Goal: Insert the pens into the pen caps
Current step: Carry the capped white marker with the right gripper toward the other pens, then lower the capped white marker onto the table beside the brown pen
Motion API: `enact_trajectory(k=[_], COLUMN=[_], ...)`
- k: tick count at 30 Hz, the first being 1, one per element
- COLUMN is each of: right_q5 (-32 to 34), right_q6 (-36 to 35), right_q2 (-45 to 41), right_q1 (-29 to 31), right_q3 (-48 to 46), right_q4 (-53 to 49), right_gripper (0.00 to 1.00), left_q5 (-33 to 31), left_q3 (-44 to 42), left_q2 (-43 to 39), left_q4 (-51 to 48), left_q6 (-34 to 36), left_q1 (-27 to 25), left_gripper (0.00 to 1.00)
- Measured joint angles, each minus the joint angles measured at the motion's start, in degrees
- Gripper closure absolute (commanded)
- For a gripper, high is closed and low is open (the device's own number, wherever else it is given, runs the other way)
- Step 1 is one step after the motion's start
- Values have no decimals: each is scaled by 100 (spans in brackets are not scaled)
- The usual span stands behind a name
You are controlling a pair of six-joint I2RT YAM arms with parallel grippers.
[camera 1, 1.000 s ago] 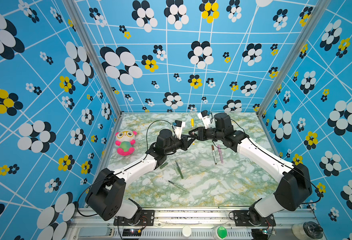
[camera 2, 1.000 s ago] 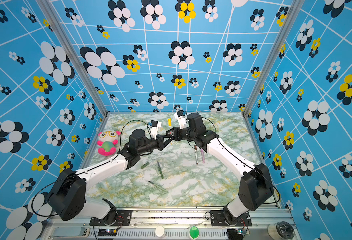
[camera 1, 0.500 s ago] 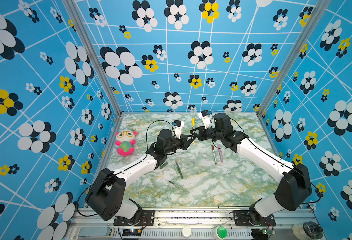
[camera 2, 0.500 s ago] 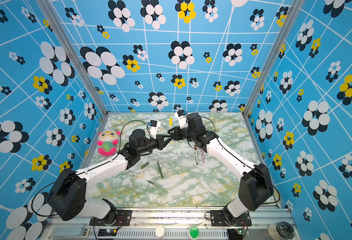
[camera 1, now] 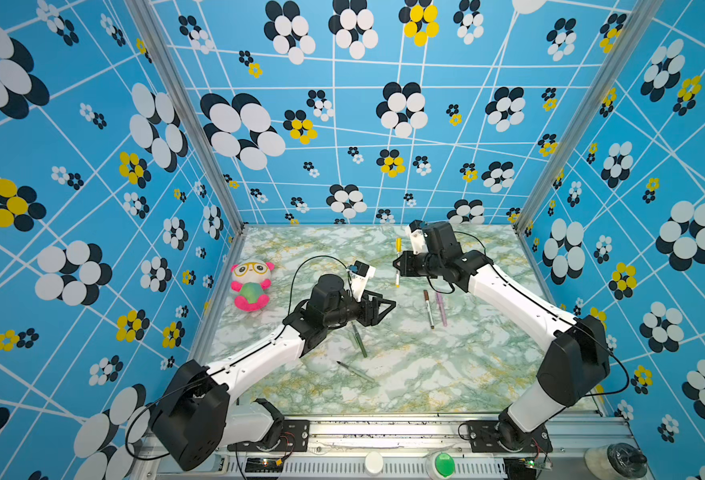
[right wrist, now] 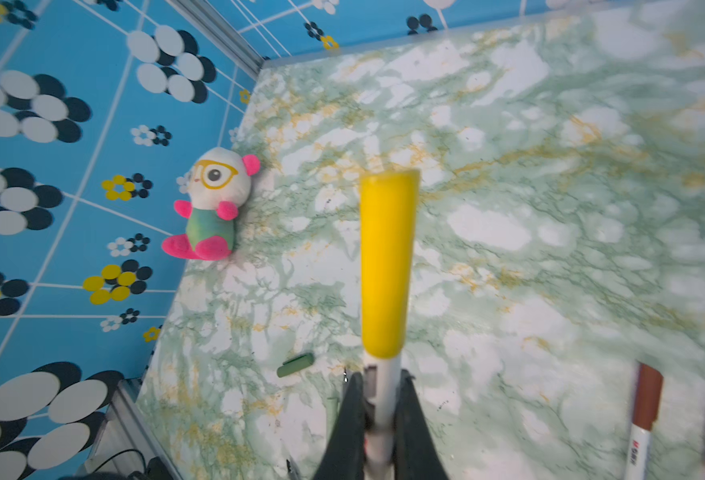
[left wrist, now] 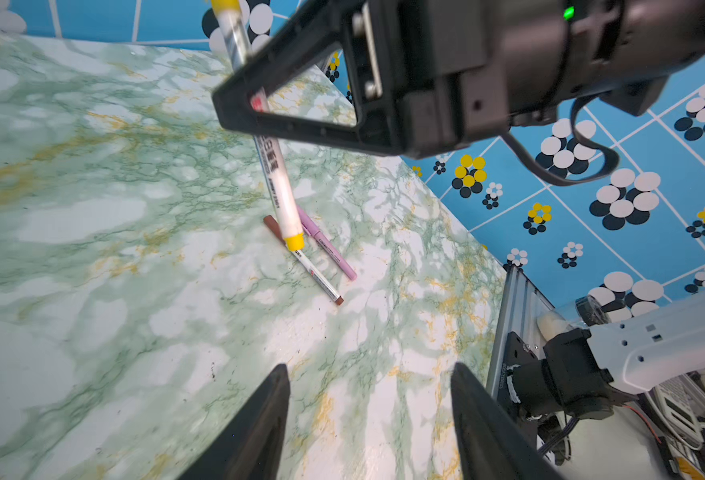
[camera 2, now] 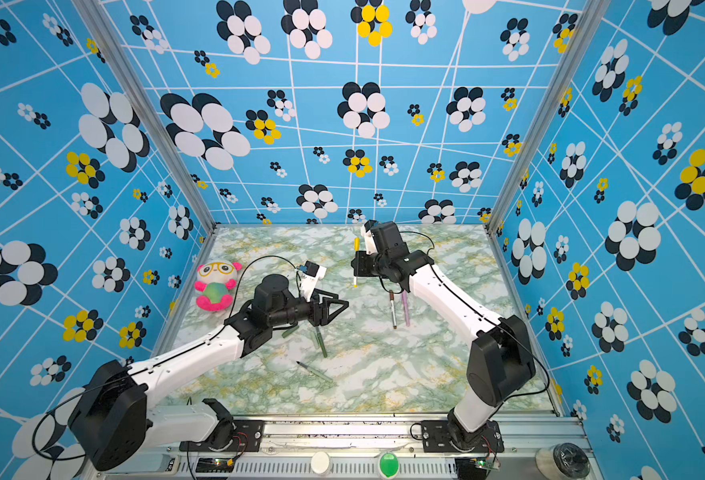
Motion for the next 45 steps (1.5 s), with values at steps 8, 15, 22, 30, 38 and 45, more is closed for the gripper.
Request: enact_trajectory(k=[8, 15, 22, 30, 38, 45], right_q5=[254, 343, 380, 527, 525, 525], right_q6=[-116, -260, -282, -304, -299, -297], right_q2=[835, 1360, 1626, 1687, 1814, 1829], right_q1=[-57, -72, -186, -223, -223, -223], right_q3=[9, 39, 42, -39, -116, -203], right_q4=[-1222, -1486, -1502, -1499, -1495, -1471], right_gripper=[99, 99, 99, 99, 99, 97], left_q5=[-487, -557, -662, -688, -728, -750], left_q3=[-52, -52, -52, -52, -52, -52], left_q2=[-291, -184, -197, -197, -251, -273], left_q4=[-195, -278, -299, -297, -295, -293], left_q6=[472, 492, 531, 531, 535, 588], left_q1=[0, 0, 0, 0, 0, 0], left_gripper=[34, 34, 35, 35, 35, 28])
